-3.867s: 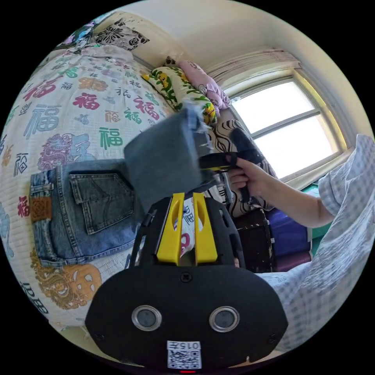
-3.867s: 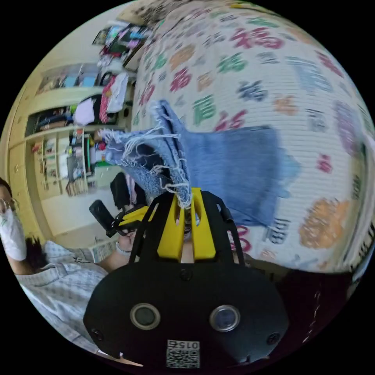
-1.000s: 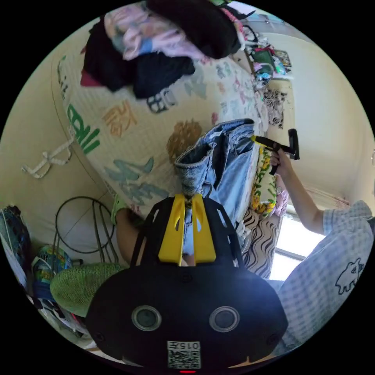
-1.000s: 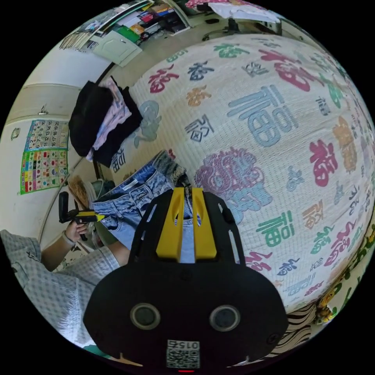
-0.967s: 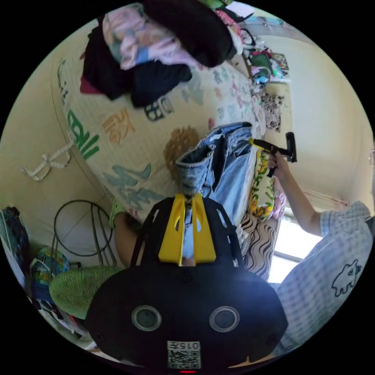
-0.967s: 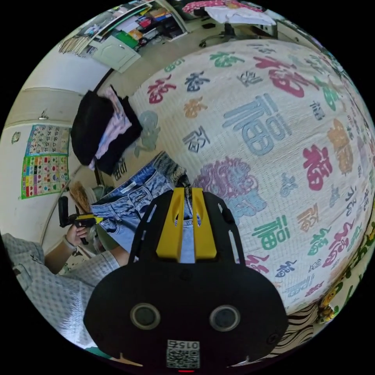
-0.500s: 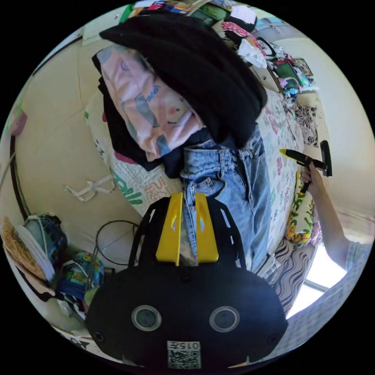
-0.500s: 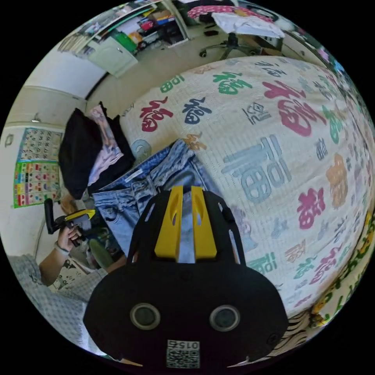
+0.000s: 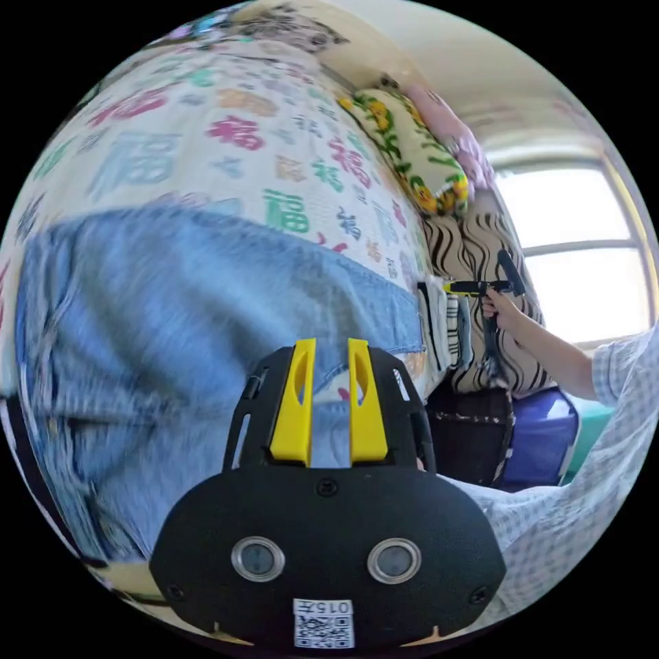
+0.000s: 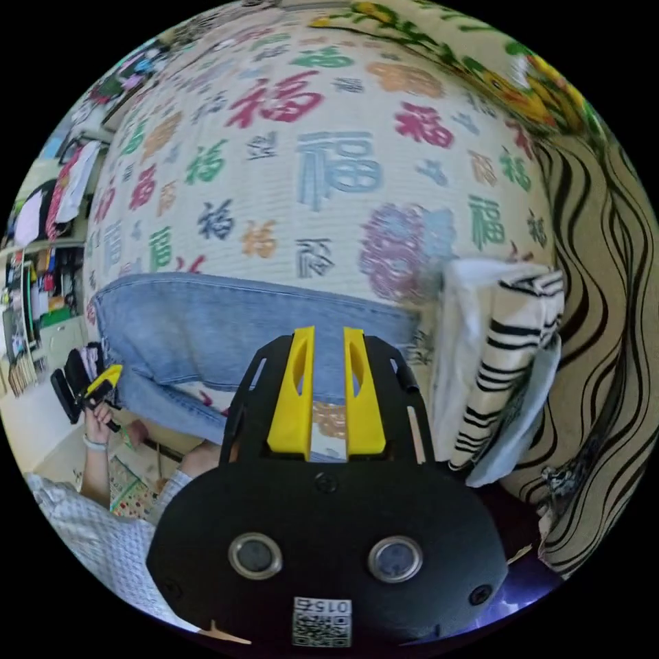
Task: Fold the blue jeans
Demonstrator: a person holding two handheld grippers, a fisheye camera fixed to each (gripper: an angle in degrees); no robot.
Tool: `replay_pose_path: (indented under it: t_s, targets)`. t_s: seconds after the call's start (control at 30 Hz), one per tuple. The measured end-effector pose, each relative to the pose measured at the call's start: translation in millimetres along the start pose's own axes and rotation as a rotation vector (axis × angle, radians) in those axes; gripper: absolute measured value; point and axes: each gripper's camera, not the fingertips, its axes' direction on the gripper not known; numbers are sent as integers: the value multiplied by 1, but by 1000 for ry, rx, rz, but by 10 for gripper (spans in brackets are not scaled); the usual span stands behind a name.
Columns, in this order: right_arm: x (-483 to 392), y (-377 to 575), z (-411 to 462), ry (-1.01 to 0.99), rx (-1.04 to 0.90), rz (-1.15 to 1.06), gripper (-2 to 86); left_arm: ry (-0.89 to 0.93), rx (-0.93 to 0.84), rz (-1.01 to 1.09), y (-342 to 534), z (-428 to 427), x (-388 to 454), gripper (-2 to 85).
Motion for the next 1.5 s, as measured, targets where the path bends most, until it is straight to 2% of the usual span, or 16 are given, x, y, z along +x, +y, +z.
replay_pose_path:
  t_s: [0.17, 0.27, 0.37, 0.53, 0.6, 0.67, 0.73, 0.8, 0.9, 0.97, 1.07, 1.17, 1.23, 1.3, 1.37, 1.5]
  targets:
    - [82, 11, 15, 26, -48, 44, 92, -151, -174, 274, -115, 94, 81, 100]
    - [112, 12, 18, -47, -60, 31, 96, -280, -286, 352, -161, 146, 111, 104]
    - [130, 18, 18, -97, -102, -11, 75, -439, -411, 402, -190, 185, 130, 100]
    - [150, 39, -6, -40, -84, -153, 18, -471, -487, 480, -210, 205, 160, 34]
    - [175, 49, -29, -99, -30, -135, -1, -489, -467, 496, -221, 206, 174, 9]
    - [194, 57, -47, -152, 39, -97, -5, -505, -280, 505, -237, 198, 193, -2]
    - [208, 62, -60, -107, 91, -58, -4, -542, -209, 446, -252, 199, 201, -3]
    - [215, 73, -63, -64, 58, -117, 4, -540, -256, 408, -261, 211, 203, 1]
    - [217, 114, -79, -95, 74, -285, 39, -448, -341, 510, -252, 229, 222, 32]
    - [214, 153, -85, -169, 53, -418, 61, -283, -500, 689, -220, 243, 245, 65]
    - [206, 227, -67, -203, -111, -591, 84, -182, -757, 841, -164, 265, 259, 80]
    - [204, 289, -28, -70, -324, -690, 104, -184, -950, 859, -123, 286, 253, 91]
    - [208, 312, -8, 37, -370, -729, 108, -183, -996, 825, -112, 294, 246, 95]
    - [217, 326, 12, 121, -391, -733, 94, -210, -962, 810, -110, 298, 241, 89]
    - [221, 331, 17, 199, -355, -746, 75, -233, -962, 790, -110, 302, 239, 81]
    - [235, 336, 13, 194, -390, -737, 41, -272, -963, 835, -103, 302, 239, 59]
